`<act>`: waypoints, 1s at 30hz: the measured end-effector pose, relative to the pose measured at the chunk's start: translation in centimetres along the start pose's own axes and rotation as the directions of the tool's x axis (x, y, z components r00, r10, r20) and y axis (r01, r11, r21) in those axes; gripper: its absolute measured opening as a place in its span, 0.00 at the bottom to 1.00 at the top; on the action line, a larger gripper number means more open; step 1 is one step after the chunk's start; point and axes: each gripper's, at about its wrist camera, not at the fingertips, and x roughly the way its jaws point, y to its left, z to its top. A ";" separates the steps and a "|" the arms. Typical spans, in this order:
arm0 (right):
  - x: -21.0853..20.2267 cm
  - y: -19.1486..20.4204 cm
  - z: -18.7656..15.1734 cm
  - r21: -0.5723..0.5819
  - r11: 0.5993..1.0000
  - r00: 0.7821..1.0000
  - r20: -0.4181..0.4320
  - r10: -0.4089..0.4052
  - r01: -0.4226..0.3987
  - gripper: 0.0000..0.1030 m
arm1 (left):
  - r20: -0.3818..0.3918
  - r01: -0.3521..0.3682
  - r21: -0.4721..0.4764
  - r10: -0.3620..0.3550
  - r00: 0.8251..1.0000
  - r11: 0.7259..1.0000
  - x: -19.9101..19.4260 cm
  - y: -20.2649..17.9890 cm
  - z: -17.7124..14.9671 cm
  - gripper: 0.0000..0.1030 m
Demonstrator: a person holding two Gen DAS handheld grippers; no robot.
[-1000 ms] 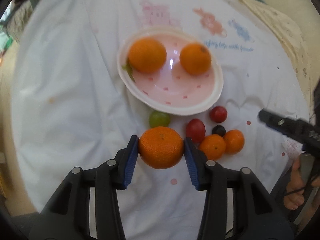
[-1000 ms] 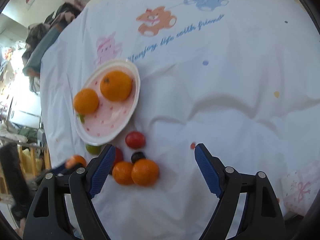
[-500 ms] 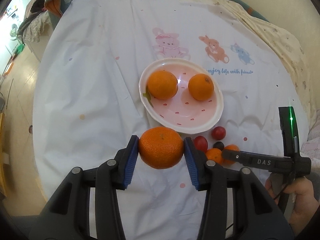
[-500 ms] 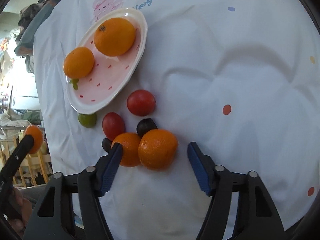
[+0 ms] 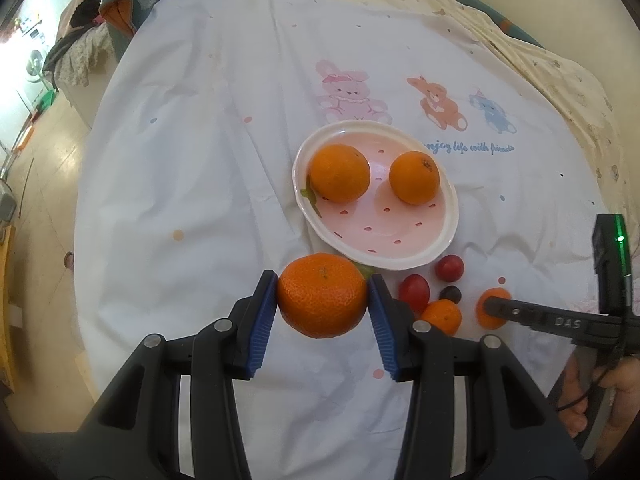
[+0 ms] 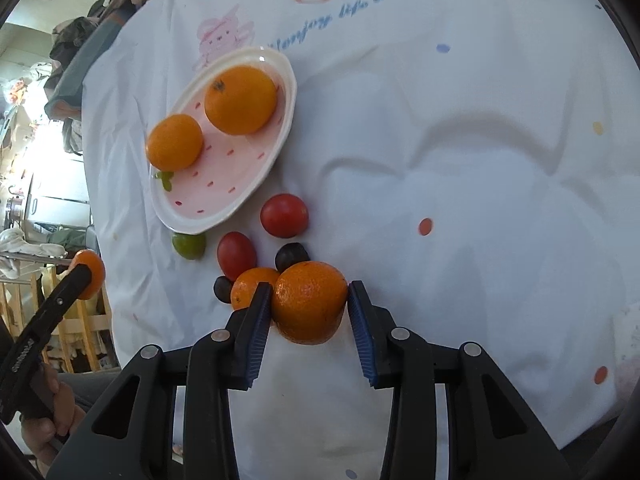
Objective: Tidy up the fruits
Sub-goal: 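Place the tangerine on the plate with the left tool while the right tool adds another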
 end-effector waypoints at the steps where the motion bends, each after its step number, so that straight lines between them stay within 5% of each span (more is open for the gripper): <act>1: -0.1 0.2 0.0 -0.006 1.000 1.000 0.008 -0.001 0.001 0.39 | 0.003 -0.004 0.004 0.004 1.000 1.000 0.0 0.0 0.0 0.40; 17: -5.0 3.0 2.3 -0.088 0.987 0.962 0.230 0.149 -0.132 0.39 | 0.058 -0.031 0.024 0.030 0.998 0.999 0.7 -0.7 1.4 0.40; 30: -1.6 3.6 6.8 -0.098 0.983 0.968 0.182 0.173 -0.157 0.39 | 0.016 -0.053 0.055 0.052 0.999 0.997 5.4 -1.6 4.2 0.40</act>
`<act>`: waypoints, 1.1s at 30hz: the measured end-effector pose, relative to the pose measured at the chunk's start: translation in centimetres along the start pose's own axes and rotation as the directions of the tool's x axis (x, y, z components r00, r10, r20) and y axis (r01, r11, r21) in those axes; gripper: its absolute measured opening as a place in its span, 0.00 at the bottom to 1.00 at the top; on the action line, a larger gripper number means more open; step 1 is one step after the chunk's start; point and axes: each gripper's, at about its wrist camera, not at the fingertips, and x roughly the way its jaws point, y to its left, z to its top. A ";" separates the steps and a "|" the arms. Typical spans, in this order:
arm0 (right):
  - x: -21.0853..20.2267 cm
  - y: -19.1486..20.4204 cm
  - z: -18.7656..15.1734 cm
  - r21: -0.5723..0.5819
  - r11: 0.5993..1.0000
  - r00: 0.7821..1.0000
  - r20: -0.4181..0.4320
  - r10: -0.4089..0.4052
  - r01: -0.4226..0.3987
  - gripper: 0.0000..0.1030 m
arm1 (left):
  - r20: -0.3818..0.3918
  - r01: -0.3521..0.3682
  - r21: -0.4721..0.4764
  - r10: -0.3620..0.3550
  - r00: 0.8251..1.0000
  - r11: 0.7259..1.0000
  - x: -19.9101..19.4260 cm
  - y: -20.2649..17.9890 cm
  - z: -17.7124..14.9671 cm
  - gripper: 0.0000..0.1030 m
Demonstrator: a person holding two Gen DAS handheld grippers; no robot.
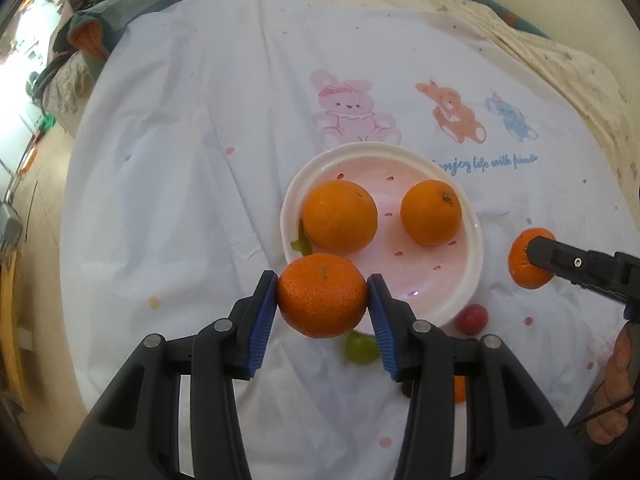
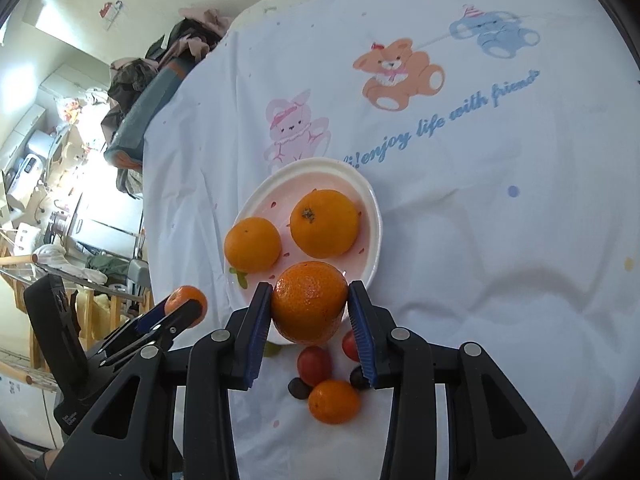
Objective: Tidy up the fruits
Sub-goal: 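Place the tangerine on the plate with the left tool while the right tool adds another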
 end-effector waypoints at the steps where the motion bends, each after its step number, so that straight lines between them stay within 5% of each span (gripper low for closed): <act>1: 0.4 0.0 0.2 -0.002 1.000 1.000 -0.011 0.000 0.000 0.39 | -0.002 -0.001 0.013 0.001 1.000 1.000 0.4 -0.2 0.0 0.40; 19: 5.1 -2.4 1.2 0.084 0.996 0.993 -0.122 0.004 0.006 0.42 | -0.069 0.094 -0.007 -0.094 0.993 0.996 4.1 -0.7 0.1 0.41; 26: 5.1 -2.3 1.2 0.090 0.996 0.992 -0.129 0.003 0.008 0.42 | -0.085 0.072 0.006 -0.071 0.994 0.997 4.2 -0.7 -0.1 0.43; 27: 5.1 -2.3 1.2 0.091 0.996 0.991 -0.130 0.004 0.008 0.42 | -0.081 0.072 0.005 -0.072 0.994 0.997 4.1 -0.7 -0.1 0.47; 29: 5.0 -2.2 1.3 0.094 0.996 0.992 -0.123 0.014 -0.002 0.54 | -0.059 0.083 0.006 -0.083 0.995 0.996 3.6 -0.7 0.0 0.80; 30: 4.9 -2.2 1.3 0.096 0.995 0.994 -0.112 0.014 -0.003 0.62 | -0.043 0.087 0.004 -0.087 0.995 0.996 3.3 -0.7 0.0 0.84; 33: 4.3 -1.8 1.4 0.085 0.996 0.995 -0.100 0.020 -0.012 0.65 | -0.032 0.087 0.008 -0.087 0.996 0.996 2.9 -0.9 0.2 0.85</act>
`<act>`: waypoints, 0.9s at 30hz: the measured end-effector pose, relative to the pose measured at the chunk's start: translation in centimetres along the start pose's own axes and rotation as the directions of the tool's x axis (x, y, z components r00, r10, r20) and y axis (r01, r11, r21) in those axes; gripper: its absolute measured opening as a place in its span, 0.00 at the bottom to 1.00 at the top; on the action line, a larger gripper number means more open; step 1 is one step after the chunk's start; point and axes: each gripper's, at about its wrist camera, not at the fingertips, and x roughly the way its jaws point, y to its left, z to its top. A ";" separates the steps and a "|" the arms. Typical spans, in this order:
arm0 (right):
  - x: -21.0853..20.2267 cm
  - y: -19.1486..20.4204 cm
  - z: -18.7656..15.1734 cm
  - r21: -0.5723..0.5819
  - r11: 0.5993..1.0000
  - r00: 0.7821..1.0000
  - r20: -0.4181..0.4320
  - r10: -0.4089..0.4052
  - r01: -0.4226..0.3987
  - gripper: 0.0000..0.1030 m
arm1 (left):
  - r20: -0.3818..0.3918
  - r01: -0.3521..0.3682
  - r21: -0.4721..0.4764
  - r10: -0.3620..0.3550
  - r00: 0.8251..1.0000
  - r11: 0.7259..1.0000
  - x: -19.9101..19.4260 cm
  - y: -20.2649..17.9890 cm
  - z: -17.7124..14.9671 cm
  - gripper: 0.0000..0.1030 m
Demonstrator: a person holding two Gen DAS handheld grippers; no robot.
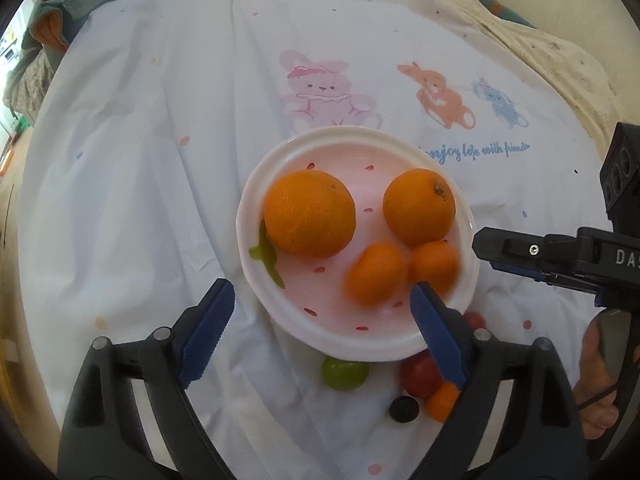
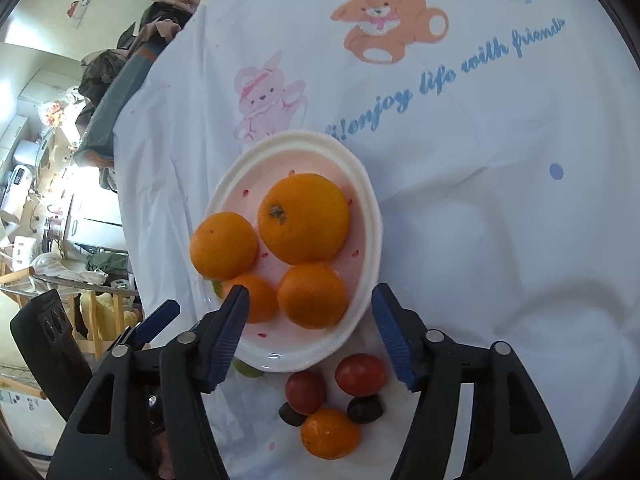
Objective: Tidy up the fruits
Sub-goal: 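Place the tangerine on the plate with the left tool while the right tool adds another, then move the open left tool back toward the remaining fruit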
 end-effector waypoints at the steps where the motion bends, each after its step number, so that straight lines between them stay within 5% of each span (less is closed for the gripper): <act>1: -0.3 0.1 0.0 -0.003 1.000 1.000 0.007 0.007 -0.007 0.65 | 0.003 0.001 -0.002 -0.001 1.000 1.000 -0.1 0.0 0.0 0.85; 27: -5.1 4.2 -3.0 -0.082 0.996 0.996 0.081 -0.025 0.032 0.65 | 0.112 0.002 -0.017 0.000 0.994 1.000 -5.8 0.5 -1.3 0.85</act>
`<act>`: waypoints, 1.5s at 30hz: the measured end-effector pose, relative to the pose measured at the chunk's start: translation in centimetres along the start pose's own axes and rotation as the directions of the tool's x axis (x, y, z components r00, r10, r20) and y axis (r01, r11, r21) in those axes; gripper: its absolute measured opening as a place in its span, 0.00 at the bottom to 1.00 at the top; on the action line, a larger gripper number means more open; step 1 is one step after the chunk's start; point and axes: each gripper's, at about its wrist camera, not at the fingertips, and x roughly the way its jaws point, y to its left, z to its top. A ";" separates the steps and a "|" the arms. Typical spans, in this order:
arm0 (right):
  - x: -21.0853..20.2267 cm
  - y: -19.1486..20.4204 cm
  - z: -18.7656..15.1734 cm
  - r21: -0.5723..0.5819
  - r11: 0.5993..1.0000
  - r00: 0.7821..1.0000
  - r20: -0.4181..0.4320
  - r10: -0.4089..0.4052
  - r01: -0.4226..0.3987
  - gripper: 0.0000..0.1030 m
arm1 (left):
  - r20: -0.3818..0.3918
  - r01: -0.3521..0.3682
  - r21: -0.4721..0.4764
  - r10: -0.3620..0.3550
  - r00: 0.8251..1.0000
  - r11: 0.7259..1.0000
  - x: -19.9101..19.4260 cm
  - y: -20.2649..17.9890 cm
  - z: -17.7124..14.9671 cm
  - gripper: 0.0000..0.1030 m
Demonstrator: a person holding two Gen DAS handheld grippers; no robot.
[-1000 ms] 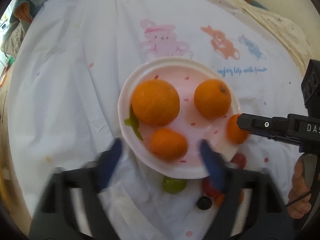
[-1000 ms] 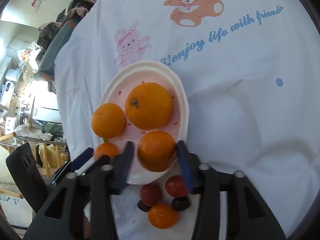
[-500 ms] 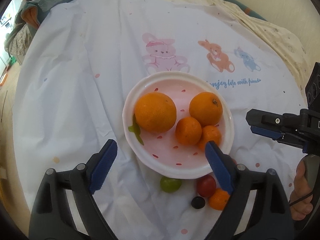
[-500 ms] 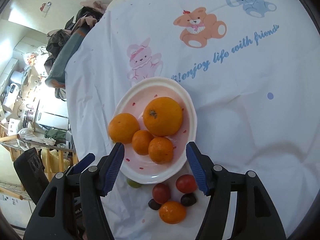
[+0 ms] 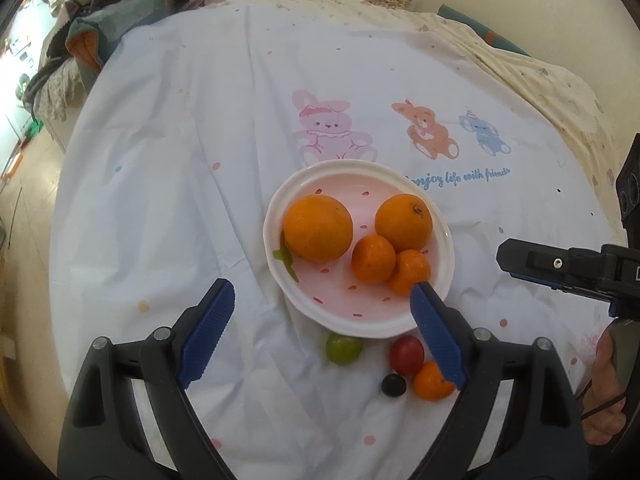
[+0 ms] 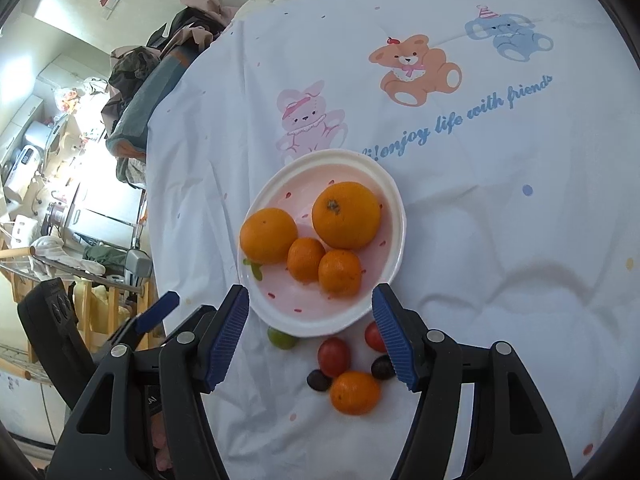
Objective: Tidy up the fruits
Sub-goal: 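Move the open left tool back toward the remaining fruit, then grasp the green fruit with the left tool while the right tool holds a tangerine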
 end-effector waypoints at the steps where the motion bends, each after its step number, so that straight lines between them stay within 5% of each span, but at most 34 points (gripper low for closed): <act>1: -0.1 0.1 -0.2 -0.001 1.000 1.000 0.000 0.001 -0.001 0.65 | 0.001 0.002 -0.001 -0.002 1.000 1.000 -0.3 0.0 0.0 0.85; 14: -1.5 0.4 -3.3 -0.001 1.000 0.999 -0.027 -0.025 0.025 0.65 | -0.028 0.000 -0.019 0.000 1.000 1.000 -4.1 0.6 -1.9 0.85; 21: -1.4 0.4 -5.1 0.006 0.999 0.998 -0.048 -0.047 0.047 0.65 | 0.029 -0.016 -0.024 0.017 0.999 1.000 -6.8 1.4 -3.1 0.85; 28: 0.0 -0.5 -5.8 0.041 0.996 0.993 -0.086 -0.076 0.079 0.65 | 0.028 -0.014 -0.104 0.017 0.999 0.994 -6.2 2.4 -3.1 0.85; 38: 5.2 -2.8 -7.0 0.123 0.985 0.964 -0.249 -0.089 0.123 0.65 | 0.000 -0.003 -0.148 0.003 1.000 0.989 -5.5 2.8 -2.7 0.85; 45: 7.6 -2.9 -7.5 0.104 0.985 0.950 -0.297 -0.100 0.136 0.45 | -0.015 -0.005 -0.196 0.002 1.000 0.981 -5.0 3.6 -2.6 0.85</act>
